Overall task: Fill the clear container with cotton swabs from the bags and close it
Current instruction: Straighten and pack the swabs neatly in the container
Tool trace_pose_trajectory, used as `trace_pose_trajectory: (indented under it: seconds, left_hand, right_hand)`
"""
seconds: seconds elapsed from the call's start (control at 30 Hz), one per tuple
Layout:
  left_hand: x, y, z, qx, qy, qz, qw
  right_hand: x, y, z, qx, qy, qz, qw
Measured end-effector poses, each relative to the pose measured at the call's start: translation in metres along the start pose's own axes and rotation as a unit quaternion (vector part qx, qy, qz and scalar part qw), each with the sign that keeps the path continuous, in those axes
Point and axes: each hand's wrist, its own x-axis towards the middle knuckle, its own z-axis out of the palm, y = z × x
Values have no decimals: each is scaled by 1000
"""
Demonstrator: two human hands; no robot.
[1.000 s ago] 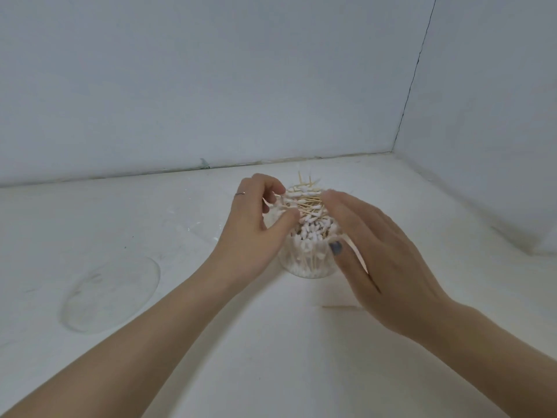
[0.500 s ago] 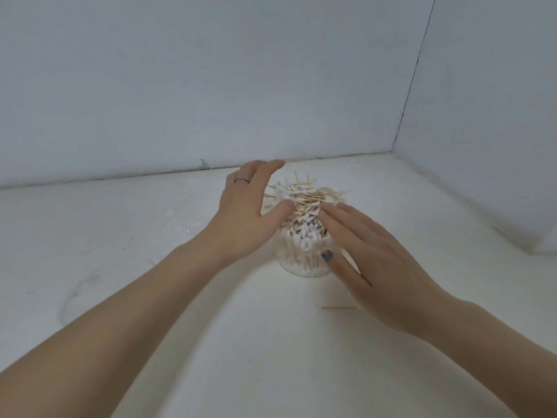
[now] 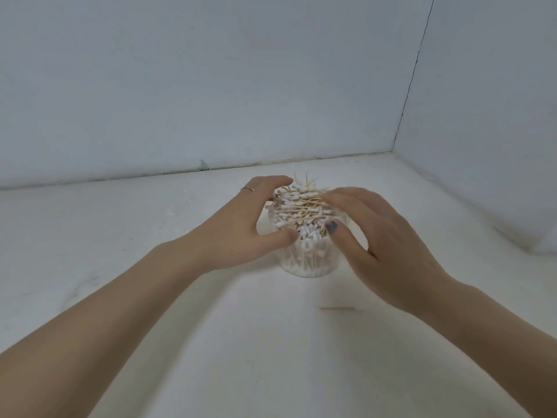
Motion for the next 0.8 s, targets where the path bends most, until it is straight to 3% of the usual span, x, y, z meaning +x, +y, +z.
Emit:
trace_pose_trajectory:
  seconds: [0.33,0.53,0.7,0.8]
  left_hand:
    - [-4,5,-18,102,-6,80,992]
    - [0,1,-24,117,7,116,986]
    - [5,3,-21,129,28,110,985]
    - [10,6,-17,111,16,89,990]
  right_hand:
    - [30,-5,2,-19,-114,-33,993]
    - [40,0,-6,32,-9,16,999]
    - [45,3,-3,35,-138,58,988]
    - [47,4,-2,44,-127,49,990]
